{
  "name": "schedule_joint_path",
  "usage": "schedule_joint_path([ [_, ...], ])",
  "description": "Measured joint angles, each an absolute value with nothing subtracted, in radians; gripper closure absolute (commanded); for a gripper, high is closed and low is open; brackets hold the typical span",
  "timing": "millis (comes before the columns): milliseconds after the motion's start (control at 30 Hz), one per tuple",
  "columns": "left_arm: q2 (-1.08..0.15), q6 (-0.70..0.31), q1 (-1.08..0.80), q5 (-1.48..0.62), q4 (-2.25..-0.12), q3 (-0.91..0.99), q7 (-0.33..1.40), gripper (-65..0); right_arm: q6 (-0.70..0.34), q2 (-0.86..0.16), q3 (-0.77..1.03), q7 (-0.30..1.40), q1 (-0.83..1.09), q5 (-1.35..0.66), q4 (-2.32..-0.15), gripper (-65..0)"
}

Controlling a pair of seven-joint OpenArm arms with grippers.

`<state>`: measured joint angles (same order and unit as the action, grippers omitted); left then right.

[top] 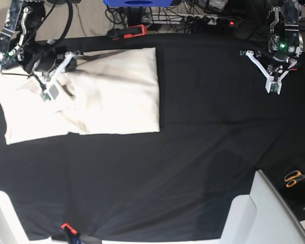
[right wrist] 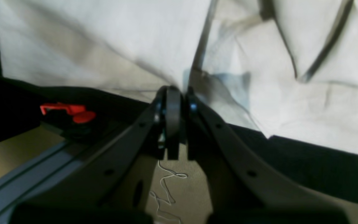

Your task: Fold the T-shirt properly

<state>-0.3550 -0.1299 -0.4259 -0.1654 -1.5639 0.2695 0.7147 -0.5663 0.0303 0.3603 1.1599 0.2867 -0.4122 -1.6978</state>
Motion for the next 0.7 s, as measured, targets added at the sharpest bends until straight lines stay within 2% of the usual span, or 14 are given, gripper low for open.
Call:
schedule_joint_path([
  [333, -0.356, -0.130, -0.427, -0.165, -1.564, 0.270, 0.715, 0.0, -0.565, 0.036, 0.361, 1.219, 0.302, -0.412, -1.697, -3.3],
  [367, -0.357, -0.130, -0.427, -0.165, -1.564, 0.270, 0.715, 0.0, -0.565, 0.036, 0.361, 1.218, 0.302, -0.412, -1.697, -5.3],
  [433, -0.357, -0.130, -0.427, -0.165, -1.564, 0.270, 0.715, 0.0, -0.565, 0.036, 0.361, 1.219, 0.303, -0.411, -1.697, -13.4],
  [567, -0.358, -0.130, -0.427, -0.165, -1.564, 0.270, 0.715, 0.0, -0.529, 0.036, 0.362, 1.216, 0.302, -0.412, -1.696, -34.4],
  [633, -0.357, -0.130, -0.427, -0.165, -1.564, 0.270, 0.715, 0.0, -0.468, 0.036, 0.362, 1.216, 0.303, -0.411, -1.695, -39.6],
  [700, -0.358, -0.130, -0.427, -0.165, -1.564, 0.270, 0.715, 0.0, -0.429, 0.036, 0.363, 1.184, 0.303, -0.408, -1.696, -38.7],
])
